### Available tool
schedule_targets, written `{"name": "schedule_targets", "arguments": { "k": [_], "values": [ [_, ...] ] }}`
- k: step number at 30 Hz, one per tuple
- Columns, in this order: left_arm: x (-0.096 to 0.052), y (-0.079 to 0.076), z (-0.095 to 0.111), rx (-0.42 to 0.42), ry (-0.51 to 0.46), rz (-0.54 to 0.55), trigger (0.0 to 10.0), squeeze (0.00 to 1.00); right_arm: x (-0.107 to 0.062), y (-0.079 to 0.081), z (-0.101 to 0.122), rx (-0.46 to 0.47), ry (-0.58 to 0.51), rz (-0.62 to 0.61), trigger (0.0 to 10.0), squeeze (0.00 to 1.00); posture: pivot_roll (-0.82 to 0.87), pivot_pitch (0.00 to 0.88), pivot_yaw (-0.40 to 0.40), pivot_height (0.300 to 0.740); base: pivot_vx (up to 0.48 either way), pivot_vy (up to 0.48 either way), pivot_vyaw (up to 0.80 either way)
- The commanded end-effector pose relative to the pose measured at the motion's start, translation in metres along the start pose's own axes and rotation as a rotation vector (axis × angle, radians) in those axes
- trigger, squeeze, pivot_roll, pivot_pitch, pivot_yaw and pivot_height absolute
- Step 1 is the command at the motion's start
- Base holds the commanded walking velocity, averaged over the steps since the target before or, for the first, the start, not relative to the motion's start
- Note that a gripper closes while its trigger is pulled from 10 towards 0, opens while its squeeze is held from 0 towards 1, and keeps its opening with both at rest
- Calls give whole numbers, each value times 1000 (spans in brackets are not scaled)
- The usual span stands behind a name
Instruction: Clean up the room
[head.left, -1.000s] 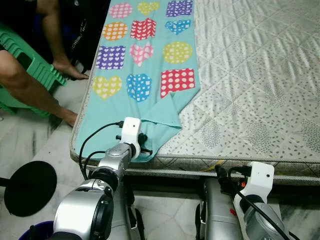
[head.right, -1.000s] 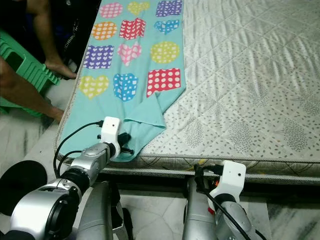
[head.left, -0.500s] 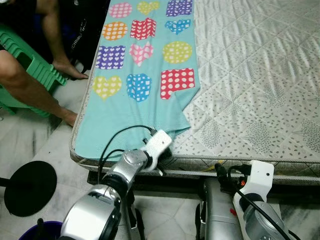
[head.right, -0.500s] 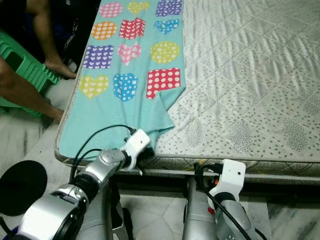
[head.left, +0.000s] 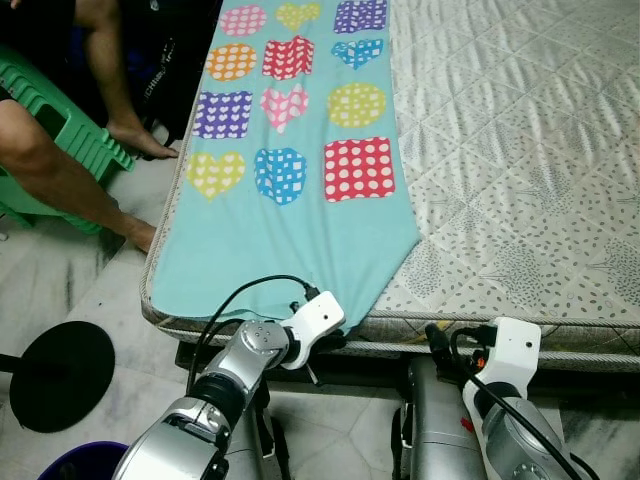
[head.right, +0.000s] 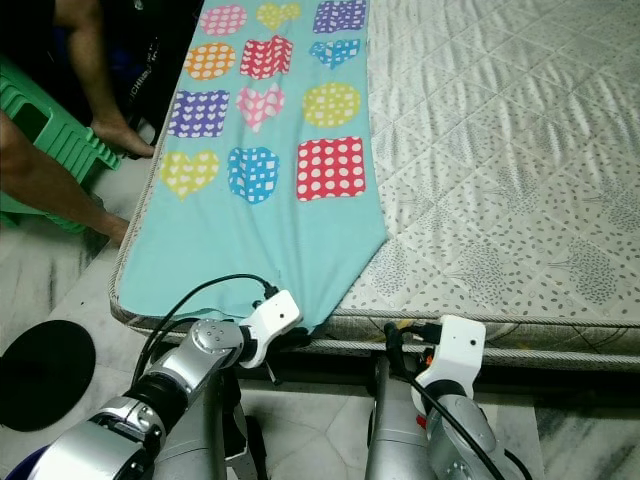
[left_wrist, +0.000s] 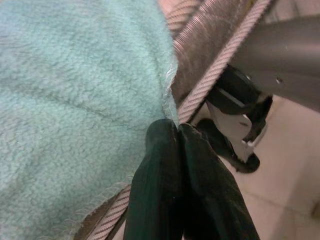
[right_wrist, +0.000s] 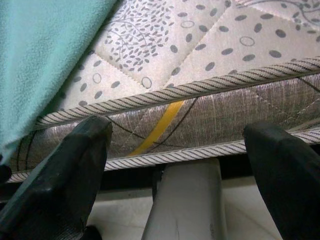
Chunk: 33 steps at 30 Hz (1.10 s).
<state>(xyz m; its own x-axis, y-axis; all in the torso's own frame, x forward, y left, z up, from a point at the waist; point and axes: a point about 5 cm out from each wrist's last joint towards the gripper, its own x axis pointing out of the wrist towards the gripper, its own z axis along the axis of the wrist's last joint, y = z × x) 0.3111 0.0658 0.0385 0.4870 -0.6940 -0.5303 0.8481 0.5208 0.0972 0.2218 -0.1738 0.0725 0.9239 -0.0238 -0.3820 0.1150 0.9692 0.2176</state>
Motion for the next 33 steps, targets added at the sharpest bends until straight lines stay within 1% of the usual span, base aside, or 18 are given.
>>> {"name": "schedule_targets", "arguments": {
  "k": [1, 2, 6, 10, 13, 15, 18, 19, 20, 22, 26, 27, 28, 29, 30, 31, 32, 33],
  "values": [
    [-8, 4, -13, -64, 9, 54, 10000, 161, 1, 0, -5, 11, 17, 4, 10000, 0, -211, 202, 122, 586, 0, 0, 0],
    [-9, 5, -14, -72, 5, 67, 10000, 973, 2, 0, -5, 11, 17, 5, 10000, 0, -206, 198, 122, 586, 0, 0, 0],
    [-17, 17, -12, -98, -42, 186, 10000, 1000, 8, 2, -4, 14, 15, 12, 10000, 0, -189, 183, 121, 586, 0, 0, 0],
    [-22, 20, -8, -119, -83, 227, 10000, 1000, 11, 3, -4, 13, 12, 16, 10000, 0, -180, 175, 119, 586, 0, 0, 0],
    [-32, 24, -5, -167, -138, 298, 10000, 1000, 15, 4, -3, 5, 8, 24, 10000, 0, -169, 163, 116, 586, 0, 0, 0],
    [-38, 23, -6, -205, -149, 325, 10000, 1000, 18, 5, -2, 3, 6, 26, 10000, 0, -165, 159, 116, 586, 0, 0, 0],
    [-50, 14, -12, -210, -142, 342, 10000, 1000, 21, 5, -2, 2, 2, 27, 10000, 0, -156, 153, 119, 586, 0, 0, 0],
    [-56, 5, -17, -218, -127, 342, 10000, 1000, 21, 5, -1, 4, -2, 27, 10000, 0, -153, 152, 119, 586, 0, 0, 0],
    [-56, 5, -17, -218, -127, 342, 10000, 1000, 21, 5, -1, 4, -2, 27, 10000, 0, -153, 152, 119, 586, 0, 0, 0],
    [-61, -7, -28, -250, -87, 337, 10000, 925, 23, 5, -1, 10, -6, 27, 10000, 0, -146, 152, 121, 586, 0, 0, 0],
    [-65, -9, -37, -297, -41, 377, 10000, 910, 24, 6, -1, 11, -10, 28, 10000, 0, -148, 149, 121, 586, 0, 0, 0],
    [-65, -9, -38, -311, -37, 388, 10000, 529, 24, 6, -1, 11, -11, 28, 10000, 0, -148, 149, 121, 586, 0, 0, 0],
    [-66, -8, -39, -337, -35, 409, 10000, 529, 24, 6, -1, 12, -12, 28, 10000, 0, -148, 148, 121, 586, 0, 0, 0],
    [-67, -7, -40, -374, -41, 428, 10000, 188, 24, 6, -1, 12, -12, 28, 10000, 0, -148, 148, 122, 586, 0, 0, 0],
    [-69, -5, -39, -448, -61, 470, 10000, 102, 24, 5, -2, 12, -13, 27, 10000, 0, -148, 148, 122, 586, 0, 0, 0],
    [-71, -2, -42, -487, -68, 514, 10000, 86, 24, 5, -2, 12, -13, 27, 10000, 0, -148, 148, 122, 586, 0, 0, 0],
    [-72, 0, -43, -511, -71, 543, 10000, 86, 25, 5, -2, 13, -14, 27, 10000, 0, -148, 148, 122, 586, 0, 0, 0],
    [-73, 1, -45, -539, -75, 566, 10000, 145, 24, 5, -2, 13, -14, 26, 10000, 0, -147, 148, 122, 586, 0, 0, 0]
  ]
}}
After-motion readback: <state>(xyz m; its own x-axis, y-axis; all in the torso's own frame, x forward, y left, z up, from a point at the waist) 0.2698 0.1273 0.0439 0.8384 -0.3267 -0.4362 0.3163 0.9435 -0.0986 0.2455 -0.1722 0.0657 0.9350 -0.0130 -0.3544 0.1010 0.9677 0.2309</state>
